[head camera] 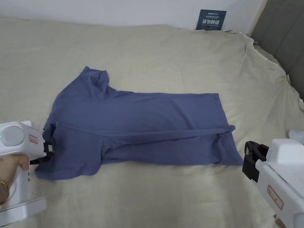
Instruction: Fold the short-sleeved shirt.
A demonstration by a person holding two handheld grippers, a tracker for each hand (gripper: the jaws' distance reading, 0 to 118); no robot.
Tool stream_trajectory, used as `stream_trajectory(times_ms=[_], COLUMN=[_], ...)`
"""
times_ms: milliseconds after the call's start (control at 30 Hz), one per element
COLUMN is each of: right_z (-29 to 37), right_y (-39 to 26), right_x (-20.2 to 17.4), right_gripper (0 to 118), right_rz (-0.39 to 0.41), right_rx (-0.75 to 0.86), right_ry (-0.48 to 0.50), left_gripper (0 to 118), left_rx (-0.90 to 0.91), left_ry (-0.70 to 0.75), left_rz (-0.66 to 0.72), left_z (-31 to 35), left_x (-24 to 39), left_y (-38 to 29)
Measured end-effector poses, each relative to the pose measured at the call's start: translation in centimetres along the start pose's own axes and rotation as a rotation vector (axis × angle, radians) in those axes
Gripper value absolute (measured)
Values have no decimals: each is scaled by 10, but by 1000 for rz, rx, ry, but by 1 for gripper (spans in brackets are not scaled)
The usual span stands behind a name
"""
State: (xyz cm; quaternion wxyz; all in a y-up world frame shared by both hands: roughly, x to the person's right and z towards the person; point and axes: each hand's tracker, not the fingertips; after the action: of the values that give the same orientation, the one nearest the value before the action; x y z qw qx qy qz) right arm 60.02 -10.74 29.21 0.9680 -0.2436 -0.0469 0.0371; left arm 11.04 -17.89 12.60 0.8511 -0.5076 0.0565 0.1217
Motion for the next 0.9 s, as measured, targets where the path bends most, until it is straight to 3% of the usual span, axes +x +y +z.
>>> stream_trajectory(times_ms=[167,233,267,333,400,433,467,533,633,700,800,867,900], right_z=[-30,-56,-72,-103,-132,-146,-155,-169,-183,-187,-193,-198,-197], right_y=[17,27,30,31,27,22,17,8,-2,-6,-10,-13,-15], right_x=[21,29,33,43,50,54,57,62,63,62,62,59,58], right_gripper=[0,2,13,20,87,109,115,112,112,103,69,32,19], right_rz=[-52,-37,-25,-107,-149,-180,-215,-263,-235,-229,-247,-246,-242], right_rx=[-98,-176,-253,-371,-518,-577,-619,-647,-693,-682,-692,-712,-713], right_ry=[20,0,-1,26,52,40,27,15,-84,-86,-86,-80,-68], left_gripper=[1,1,1,1,1,1,1,1,1,1,1,1,1], left_rx=[106,123,126,129,126,124,120,112,95,86,72,63,60], left_ry=[-47,-62,-65,-67,-59,-57,-56,-49,-47,-43,-26,-20,-18], left_rz=[45,56,58,58,55,58,63,74,102,107,97,94,92], left_z=[34,43,46,47,46,45,43,41,34,30,23,19,17], left_x=[-7,-6,-6,-4,-3,-4,-6,-9,-13,-13,-12,-10,-10], left_y=[5,4,2,0,-3,-4,-5,-6,-6,-5,-4,-2,-2])
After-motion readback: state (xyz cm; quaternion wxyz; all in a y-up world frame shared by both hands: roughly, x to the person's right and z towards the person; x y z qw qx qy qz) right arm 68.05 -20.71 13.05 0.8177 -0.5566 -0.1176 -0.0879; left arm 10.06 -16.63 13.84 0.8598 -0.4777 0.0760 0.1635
